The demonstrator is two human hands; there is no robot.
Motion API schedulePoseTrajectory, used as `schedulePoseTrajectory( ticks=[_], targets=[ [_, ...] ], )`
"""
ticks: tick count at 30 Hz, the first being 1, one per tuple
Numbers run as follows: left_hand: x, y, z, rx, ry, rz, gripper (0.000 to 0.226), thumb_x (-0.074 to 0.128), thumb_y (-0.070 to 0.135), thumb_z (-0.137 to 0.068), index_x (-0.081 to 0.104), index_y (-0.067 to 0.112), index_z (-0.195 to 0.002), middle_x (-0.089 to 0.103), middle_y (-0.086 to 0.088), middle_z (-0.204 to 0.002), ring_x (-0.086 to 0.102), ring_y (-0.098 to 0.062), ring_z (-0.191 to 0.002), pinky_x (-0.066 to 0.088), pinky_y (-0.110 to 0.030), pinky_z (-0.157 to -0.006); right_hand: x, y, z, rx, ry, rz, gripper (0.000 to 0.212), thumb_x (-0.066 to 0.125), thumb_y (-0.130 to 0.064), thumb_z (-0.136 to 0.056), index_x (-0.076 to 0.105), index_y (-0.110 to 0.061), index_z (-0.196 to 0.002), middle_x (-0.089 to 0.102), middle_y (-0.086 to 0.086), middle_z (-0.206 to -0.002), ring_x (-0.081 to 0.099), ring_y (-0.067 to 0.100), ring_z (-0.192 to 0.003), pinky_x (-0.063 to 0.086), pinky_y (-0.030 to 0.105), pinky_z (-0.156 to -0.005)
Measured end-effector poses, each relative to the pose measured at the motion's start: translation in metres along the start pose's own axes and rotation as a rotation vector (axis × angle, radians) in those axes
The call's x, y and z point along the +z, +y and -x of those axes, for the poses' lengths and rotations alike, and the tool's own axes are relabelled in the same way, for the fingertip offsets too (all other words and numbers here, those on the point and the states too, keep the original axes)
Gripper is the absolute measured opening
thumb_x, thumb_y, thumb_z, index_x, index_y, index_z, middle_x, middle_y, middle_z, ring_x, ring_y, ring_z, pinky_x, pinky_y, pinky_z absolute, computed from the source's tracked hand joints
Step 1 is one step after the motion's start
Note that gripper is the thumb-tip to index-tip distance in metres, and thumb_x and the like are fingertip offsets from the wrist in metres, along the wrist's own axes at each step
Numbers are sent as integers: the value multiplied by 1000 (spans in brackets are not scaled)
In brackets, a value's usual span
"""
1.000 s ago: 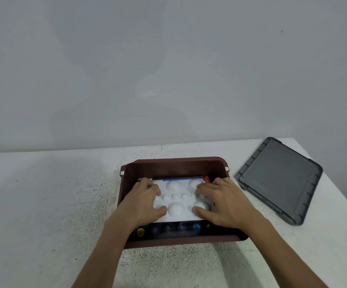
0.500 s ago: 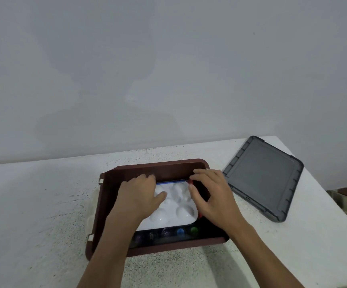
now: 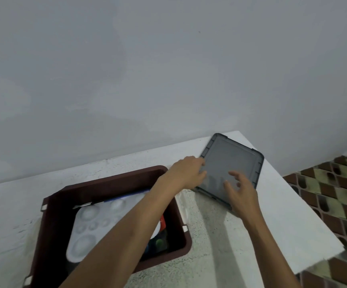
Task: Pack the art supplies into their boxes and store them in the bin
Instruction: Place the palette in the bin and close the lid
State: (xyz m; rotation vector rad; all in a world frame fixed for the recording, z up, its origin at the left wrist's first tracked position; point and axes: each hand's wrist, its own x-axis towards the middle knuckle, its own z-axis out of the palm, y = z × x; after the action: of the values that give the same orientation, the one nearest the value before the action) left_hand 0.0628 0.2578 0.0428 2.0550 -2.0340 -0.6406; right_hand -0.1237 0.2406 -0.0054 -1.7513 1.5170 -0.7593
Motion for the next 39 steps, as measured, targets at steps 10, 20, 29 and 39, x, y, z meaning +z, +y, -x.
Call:
schedulePoseTrajectory(
  ticks=[10, 20, 29, 39],
  targets=[
    [45, -15, -39, -330, -337, 106, 74, 50, 30, -97, 10, 15, -157, 39, -20, -150, 46, -37, -129, 42, -45, -105, 1, 50, 3, 155, 1, 153, 42, 59, -20, -95, 51, -11, -136, 48, 17, -135, 52, 35, -117, 42, 42, -98],
    [33, -12, -39, -285, 79, 331, 50, 55, 29, -95, 42, 14, -141, 43, -12, -138, 56, -26, -106, 45, -32, -86, -18, 33, 19, 436, 283, -394, 35, 53, -19, -99, 50, -21, -133, 50, 10, -141, 55, 23, -106, 50, 45, -89],
    [-11, -13, -12, -403, 370, 1459, 35, 61, -7, -92, 54, -2, -125, 59, -20, -105, 63, -23, -80, 61, -28, -62, -38, -25, 33, 459, 257, -973, 52, 56, -6, -97, 38, -20, -144, 61, 7, -101, 59, 21, -87, 50, 35, -83],
    [-51, -86, 83, -355, 466, 1688, 16, 55, -4, -93, 67, 0, -103, 65, -11, -92, 66, -18, -73, 58, -22, -61, -34, -79, 54, 282, 108, -1220, 64, 57, -7, -95, 28, -27, -149, 65, 11, -105, 63, 24, -88, 53, 40, -77]
  ],
)
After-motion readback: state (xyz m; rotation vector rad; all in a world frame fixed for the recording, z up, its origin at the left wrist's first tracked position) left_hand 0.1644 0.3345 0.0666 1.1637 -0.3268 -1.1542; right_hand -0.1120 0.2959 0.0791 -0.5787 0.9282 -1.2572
